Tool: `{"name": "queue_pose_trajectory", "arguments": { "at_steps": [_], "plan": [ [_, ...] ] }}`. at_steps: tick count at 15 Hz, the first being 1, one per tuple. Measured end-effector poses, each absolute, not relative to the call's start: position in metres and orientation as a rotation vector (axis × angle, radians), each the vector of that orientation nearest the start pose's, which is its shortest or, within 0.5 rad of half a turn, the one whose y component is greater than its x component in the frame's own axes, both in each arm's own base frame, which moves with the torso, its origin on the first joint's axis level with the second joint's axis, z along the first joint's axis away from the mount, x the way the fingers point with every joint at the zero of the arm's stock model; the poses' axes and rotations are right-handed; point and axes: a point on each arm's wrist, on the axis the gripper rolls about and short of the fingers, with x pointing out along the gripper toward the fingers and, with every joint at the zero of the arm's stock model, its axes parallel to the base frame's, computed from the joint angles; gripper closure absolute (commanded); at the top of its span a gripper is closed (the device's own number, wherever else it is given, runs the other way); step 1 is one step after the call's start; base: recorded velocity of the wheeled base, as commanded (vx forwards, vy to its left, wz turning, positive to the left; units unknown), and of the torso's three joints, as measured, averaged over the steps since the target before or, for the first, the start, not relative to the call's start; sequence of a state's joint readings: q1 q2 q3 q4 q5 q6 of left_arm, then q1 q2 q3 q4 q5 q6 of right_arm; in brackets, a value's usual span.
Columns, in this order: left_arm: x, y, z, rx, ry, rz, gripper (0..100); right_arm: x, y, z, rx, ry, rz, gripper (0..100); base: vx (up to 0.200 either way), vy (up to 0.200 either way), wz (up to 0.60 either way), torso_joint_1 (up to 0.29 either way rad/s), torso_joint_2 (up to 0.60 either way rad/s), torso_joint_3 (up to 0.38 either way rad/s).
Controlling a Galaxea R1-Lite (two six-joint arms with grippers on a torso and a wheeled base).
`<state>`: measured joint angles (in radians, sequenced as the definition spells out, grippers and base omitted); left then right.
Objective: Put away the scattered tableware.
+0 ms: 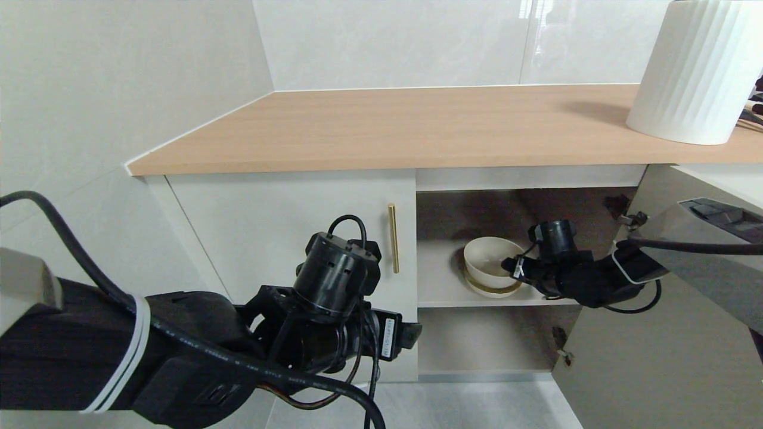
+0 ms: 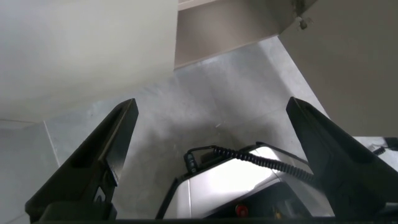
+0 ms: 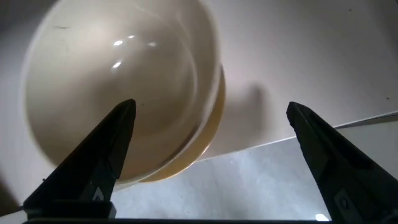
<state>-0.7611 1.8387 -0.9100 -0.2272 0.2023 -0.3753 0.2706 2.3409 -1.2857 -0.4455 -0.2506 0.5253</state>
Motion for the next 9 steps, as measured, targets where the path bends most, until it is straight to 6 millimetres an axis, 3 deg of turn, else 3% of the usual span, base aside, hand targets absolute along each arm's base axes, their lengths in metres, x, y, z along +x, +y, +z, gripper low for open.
{"name": "queue_pose_trajectory", "arguments": {
  "at_steps": [4, 9],
  "plan": [
    [0.239, -0.210, 0.130, -0.049, 0.715, -0.367, 0, 0.402, 0.121, 0.070, 0.396, 0.644, -0.008, 0, 0.000, 0.000, 0.00, 0.000, 0.00, 0.000],
    [0.237, -0.182, 0.137, -0.098, 0.706, -0.299, 0, 0.334, 0.124, 0.125, 0.405, 0.790, 0.184, 0, 0.000, 0.000, 0.00, 0.000, 0.00, 0.000]
  ]
}}
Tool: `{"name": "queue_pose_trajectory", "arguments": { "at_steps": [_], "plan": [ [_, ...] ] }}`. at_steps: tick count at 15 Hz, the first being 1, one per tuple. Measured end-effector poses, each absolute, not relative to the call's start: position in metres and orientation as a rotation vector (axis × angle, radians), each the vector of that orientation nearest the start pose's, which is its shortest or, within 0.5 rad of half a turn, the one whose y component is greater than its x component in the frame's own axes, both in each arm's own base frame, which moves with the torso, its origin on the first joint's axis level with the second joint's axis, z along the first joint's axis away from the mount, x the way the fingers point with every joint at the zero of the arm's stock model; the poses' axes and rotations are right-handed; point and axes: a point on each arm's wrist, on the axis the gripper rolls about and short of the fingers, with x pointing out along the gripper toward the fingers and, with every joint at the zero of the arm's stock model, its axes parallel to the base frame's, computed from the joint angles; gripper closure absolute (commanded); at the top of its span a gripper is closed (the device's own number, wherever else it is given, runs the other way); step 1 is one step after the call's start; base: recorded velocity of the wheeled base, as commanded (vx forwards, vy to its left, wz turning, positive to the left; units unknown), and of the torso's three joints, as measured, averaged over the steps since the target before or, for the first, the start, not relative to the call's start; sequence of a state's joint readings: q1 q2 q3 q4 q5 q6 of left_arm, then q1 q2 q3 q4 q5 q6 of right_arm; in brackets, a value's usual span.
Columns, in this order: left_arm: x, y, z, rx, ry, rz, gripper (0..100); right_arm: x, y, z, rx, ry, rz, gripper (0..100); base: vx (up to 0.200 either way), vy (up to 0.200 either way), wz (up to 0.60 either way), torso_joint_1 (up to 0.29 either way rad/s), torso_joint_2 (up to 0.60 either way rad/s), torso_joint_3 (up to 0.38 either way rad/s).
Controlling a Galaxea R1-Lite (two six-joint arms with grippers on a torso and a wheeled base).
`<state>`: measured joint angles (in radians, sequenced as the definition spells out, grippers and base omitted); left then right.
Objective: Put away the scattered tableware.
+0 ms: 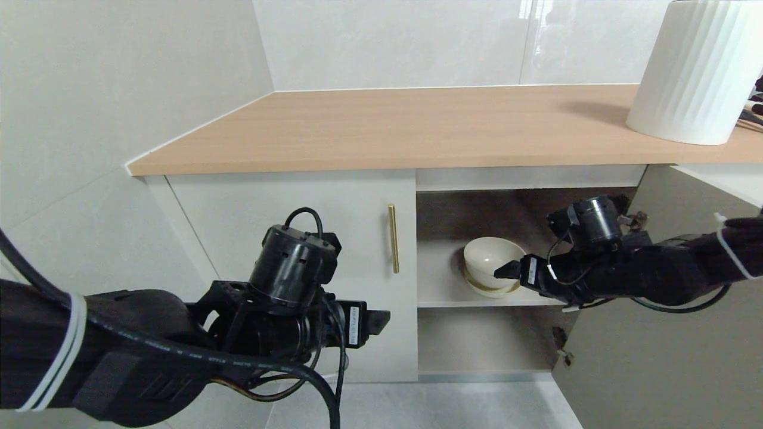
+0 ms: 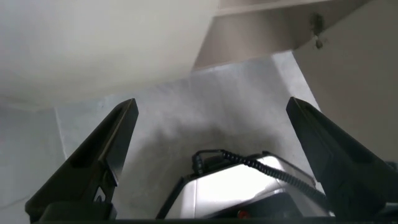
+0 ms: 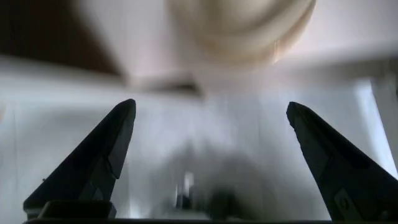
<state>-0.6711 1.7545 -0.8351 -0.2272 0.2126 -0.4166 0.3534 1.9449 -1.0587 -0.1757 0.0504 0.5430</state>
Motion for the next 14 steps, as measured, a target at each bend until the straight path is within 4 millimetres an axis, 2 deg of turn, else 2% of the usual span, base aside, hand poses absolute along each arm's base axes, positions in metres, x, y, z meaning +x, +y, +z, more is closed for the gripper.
{"name": "queue_pose_trajectory", "arguments": {
  "at_steps": [2, 4, 6, 8, 14],
  "plan": [
    [0.235, -0.169, 0.138, -0.109, 0.704, -0.269, 0, 0.302, 0.127, 0.144, 0.376, 0.817, 0.229, 0, 0.000, 0.000, 0.00, 0.000, 0.00, 0.000],
    [0.232, -0.162, 0.140, -0.115, 0.700, -0.258, 0, 0.280, 0.126, 0.153, 0.336, 0.813, 0.270, 0, 0.000, 0.000, 0.00, 0.000, 0.00, 0.000],
    [0.229, -0.158, 0.141, -0.118, 0.696, -0.252, 0, 0.259, 0.128, 0.153, 0.303, 0.828, 0.300, 0, 0.000, 0.000, 0.00, 0.000, 0.00, 0.000],
    [0.229, -0.157, 0.142, -0.119, 0.694, -0.249, 0, 0.249, 0.129, 0.156, 0.293, 0.822, 0.320, 0, 0.000, 0.000, 0.00, 0.000, 0.00, 0.000],
    [0.228, -0.156, 0.142, -0.127, 0.695, -0.247, 0, 0.233, 0.134, 0.155, 0.238, 0.837, 0.374, 0, -0.200, 0.000, 0.00, 0.001, 0.00, 0.002]
  ]
}}
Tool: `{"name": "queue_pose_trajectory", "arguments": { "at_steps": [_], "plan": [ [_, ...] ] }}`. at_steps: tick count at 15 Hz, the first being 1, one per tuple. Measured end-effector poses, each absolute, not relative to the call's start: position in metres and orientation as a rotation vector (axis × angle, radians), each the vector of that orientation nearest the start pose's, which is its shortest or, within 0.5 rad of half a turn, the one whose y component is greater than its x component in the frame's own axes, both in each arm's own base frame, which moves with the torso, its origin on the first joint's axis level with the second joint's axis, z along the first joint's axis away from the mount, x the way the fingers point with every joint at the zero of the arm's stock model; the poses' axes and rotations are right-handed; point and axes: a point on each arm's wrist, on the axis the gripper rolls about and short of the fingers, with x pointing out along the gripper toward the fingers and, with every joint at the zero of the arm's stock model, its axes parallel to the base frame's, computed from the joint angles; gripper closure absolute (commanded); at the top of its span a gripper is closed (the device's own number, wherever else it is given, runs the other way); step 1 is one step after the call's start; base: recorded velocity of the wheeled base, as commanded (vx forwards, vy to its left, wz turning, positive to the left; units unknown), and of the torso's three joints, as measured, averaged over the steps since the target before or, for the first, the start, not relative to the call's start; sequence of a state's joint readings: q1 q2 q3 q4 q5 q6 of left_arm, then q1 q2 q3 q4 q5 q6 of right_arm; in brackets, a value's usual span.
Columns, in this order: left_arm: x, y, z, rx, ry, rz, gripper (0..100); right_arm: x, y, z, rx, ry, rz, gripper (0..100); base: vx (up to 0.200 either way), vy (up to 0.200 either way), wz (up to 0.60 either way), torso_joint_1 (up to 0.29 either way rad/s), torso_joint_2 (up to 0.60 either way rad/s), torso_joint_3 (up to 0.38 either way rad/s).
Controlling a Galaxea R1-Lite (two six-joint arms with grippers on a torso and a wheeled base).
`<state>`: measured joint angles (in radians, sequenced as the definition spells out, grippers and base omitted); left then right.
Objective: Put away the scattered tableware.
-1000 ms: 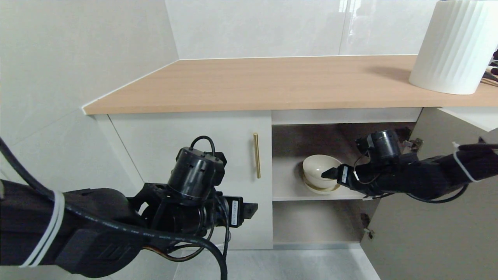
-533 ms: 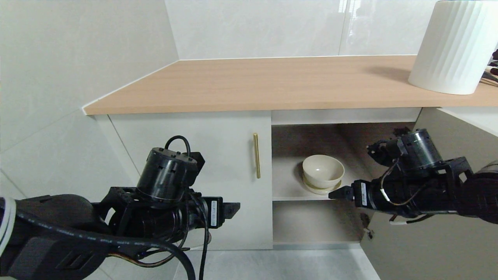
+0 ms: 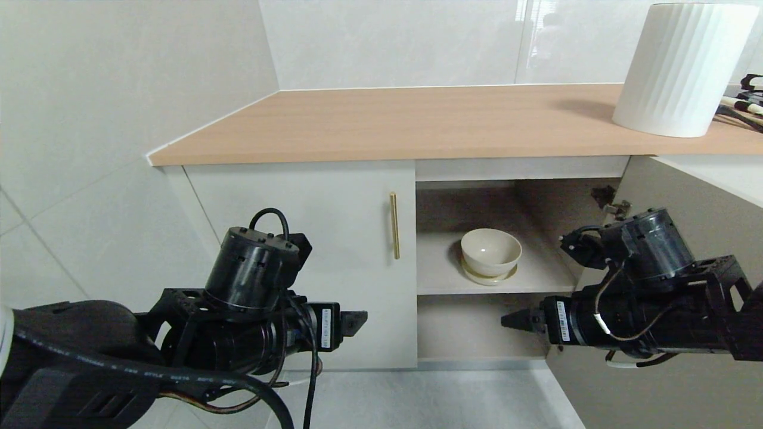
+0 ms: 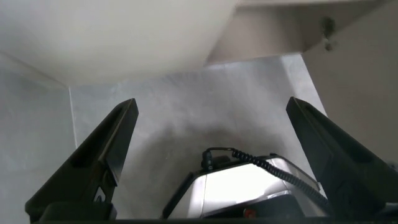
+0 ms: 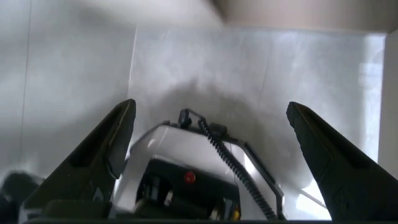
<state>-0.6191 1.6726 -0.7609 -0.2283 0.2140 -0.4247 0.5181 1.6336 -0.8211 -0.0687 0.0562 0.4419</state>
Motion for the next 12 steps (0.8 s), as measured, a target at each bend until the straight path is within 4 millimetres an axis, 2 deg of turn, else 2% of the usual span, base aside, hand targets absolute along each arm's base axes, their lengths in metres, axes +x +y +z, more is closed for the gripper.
{"name": "queue_pose_trajectory", "arguments": {
  "at_steps": [12],
  "plan": [
    [0.2289, -0.1569, 0.1398, -0.123, 0.703, -0.245, 0, 0.2297, 0.1427, 0.1461, 0.212, 0.874, 0.395, 0, -0.200, 0.000, 0.00, 0.002, 0.00, 0.004]
  ]
}}
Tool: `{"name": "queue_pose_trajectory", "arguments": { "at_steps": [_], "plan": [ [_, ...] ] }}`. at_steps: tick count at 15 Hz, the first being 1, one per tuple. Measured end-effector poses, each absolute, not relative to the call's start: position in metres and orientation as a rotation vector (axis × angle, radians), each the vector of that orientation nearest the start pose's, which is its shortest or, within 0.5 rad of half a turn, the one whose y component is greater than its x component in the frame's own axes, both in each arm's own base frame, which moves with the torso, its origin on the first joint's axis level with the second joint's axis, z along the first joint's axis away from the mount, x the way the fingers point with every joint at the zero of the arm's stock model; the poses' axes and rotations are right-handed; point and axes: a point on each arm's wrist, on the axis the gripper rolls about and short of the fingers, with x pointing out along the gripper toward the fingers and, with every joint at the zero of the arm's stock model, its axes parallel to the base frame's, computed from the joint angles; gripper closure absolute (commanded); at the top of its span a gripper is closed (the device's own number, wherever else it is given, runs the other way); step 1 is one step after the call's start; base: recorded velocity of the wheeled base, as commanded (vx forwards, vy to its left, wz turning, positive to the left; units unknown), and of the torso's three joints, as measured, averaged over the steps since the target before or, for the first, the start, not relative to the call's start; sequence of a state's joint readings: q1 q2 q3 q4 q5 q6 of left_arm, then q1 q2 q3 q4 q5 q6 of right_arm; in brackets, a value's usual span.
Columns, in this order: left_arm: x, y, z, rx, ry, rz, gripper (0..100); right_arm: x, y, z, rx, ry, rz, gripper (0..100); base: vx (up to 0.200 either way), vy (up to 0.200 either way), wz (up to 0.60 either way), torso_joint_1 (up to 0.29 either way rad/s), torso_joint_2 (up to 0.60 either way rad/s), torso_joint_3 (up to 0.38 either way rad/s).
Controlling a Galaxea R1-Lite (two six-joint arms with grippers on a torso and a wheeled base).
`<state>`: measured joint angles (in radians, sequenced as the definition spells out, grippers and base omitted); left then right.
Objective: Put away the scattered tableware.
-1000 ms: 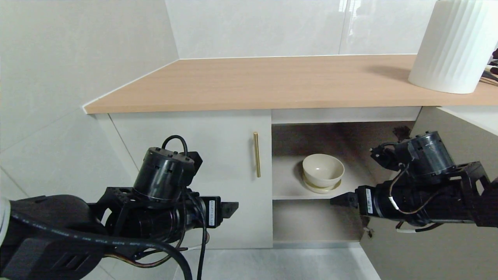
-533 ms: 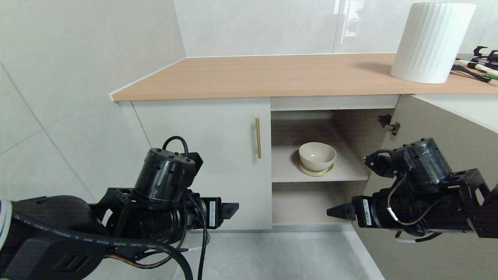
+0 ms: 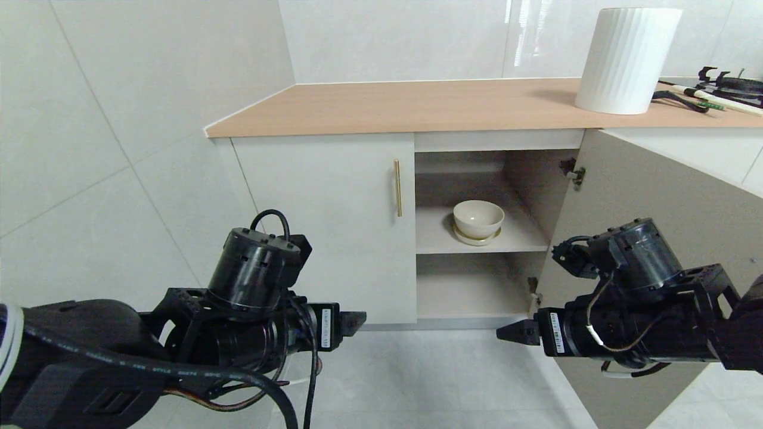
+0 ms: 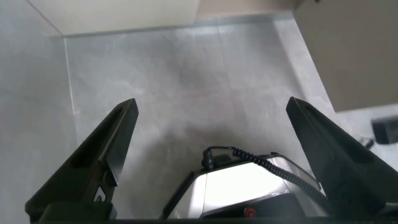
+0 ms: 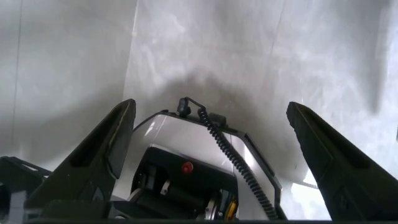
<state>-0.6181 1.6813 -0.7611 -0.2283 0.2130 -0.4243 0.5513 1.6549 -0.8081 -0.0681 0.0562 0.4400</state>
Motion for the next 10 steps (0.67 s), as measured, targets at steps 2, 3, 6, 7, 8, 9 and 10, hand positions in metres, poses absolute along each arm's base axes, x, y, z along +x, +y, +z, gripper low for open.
{"name": "queue_pose_trajectory", "arguments": {
  "at_steps": [2, 3, 6, 7, 8, 9, 10],
  "plan": [
    [0.2289, -0.1569, 0.1396, -0.123, 0.703, -0.244, 0, 0.2288, 0.1444, 0.1439, 0.205, 0.887, 0.398, 0, -0.200, 0.000, 0.00, 0.002, 0.00, 0.002],
    [0.2290, -0.1569, 0.1397, -0.123, 0.703, -0.245, 0, 0.2284, 0.1445, 0.1427, 0.202, 0.896, 0.396, 0, -0.200, 0.000, 0.00, -0.002, -0.01, 0.002],
    [0.2291, -0.1568, 0.1395, -0.123, 0.704, -0.243, 0, 0.2285, 0.1452, 0.1418, 0.187, 0.897, 0.403, 0, -0.200, 0.000, 0.00, -0.001, 0.00, 0.002],
    [0.2290, -0.1570, 0.1393, -0.122, 0.705, -0.245, 0, 0.2285, 0.1452, 0.1413, 0.186, 0.899, 0.402, 0, 0.000, 0.000, 0.00, 0.000, 0.00, 0.000],
    [0.2288, -0.1572, 0.1390, -0.120, 0.706, -0.246, 0, 0.2281, 0.1449, 0.1406, 0.184, 0.902, 0.401, 0, 0.000, 0.000, 0.00, 0.000, 0.00, 0.000],
    [0.2288, -0.1571, 0.1387, -0.119, 0.707, -0.246, 0, 0.2275, 0.1448, 0.1405, 0.182, 0.902, 0.402, 0, 0.000, 0.000, 0.00, 0.000, 0.00, 0.000],
    [0.2289, -0.1572, 0.1388, -0.119, 0.706, -0.247, 0, 0.2265, 0.1445, 0.1417, 0.178, 0.896, 0.404, 0, 0.000, 0.000, 0.00, 0.000, 0.00, 0.000]
  ]
}}
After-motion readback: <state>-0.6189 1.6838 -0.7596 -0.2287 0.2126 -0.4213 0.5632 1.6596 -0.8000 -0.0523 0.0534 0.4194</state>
